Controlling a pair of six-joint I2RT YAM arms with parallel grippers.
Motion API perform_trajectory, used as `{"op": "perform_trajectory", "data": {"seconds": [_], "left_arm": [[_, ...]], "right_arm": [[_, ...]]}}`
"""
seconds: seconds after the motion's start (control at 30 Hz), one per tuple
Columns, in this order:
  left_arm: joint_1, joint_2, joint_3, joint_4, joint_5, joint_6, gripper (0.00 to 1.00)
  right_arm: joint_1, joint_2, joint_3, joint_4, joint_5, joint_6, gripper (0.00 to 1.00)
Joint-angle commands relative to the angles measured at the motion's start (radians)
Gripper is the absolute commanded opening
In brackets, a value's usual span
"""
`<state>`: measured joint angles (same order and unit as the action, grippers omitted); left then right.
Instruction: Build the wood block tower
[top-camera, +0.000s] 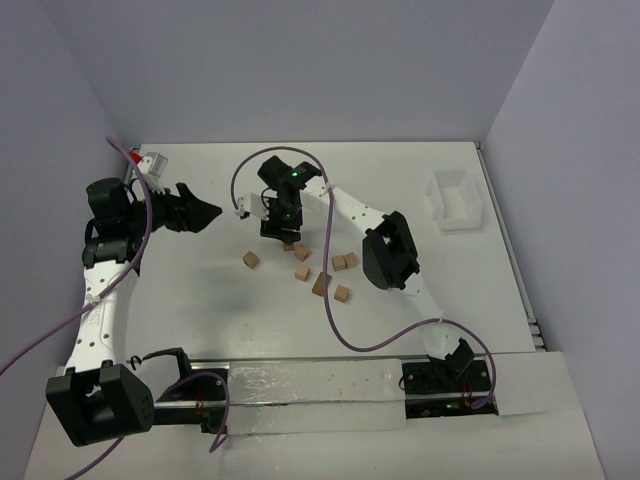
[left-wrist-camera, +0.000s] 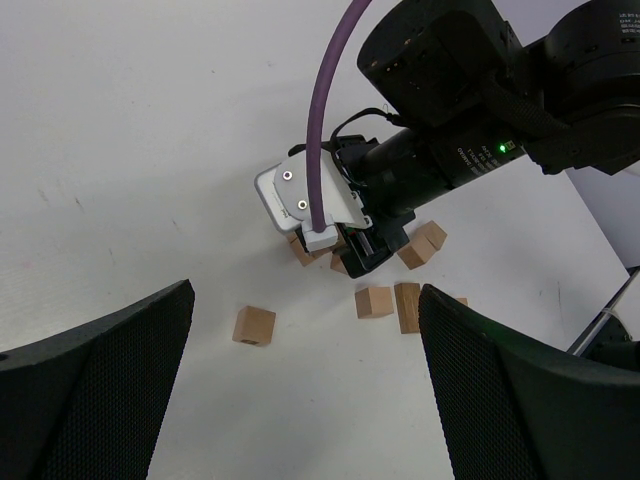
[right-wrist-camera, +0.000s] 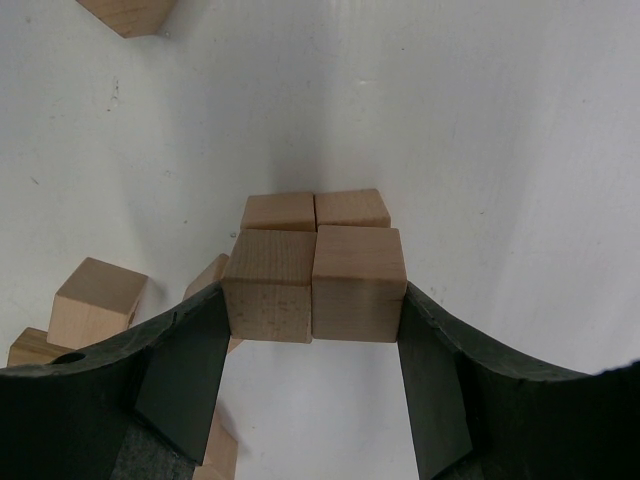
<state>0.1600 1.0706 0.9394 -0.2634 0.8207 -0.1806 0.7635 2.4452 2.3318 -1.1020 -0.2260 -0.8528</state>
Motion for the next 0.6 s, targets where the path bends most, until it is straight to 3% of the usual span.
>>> {"op": "perform_trajectory", "data": {"seconds": [0.0,0.57], "left_arm": [[0.009,-0.017,-0.001,0.052,0.026,-0.005,0.99],[0.01,-0.011,-0.004,0.056,0.028,-0.007,0.99]], "right_arm": [[0.008,0.009,0.043,0.016,0.004,-0.002,0.2],[0.013,0.015,0.032,0.002,0.011,-0.022,0.34]]}}
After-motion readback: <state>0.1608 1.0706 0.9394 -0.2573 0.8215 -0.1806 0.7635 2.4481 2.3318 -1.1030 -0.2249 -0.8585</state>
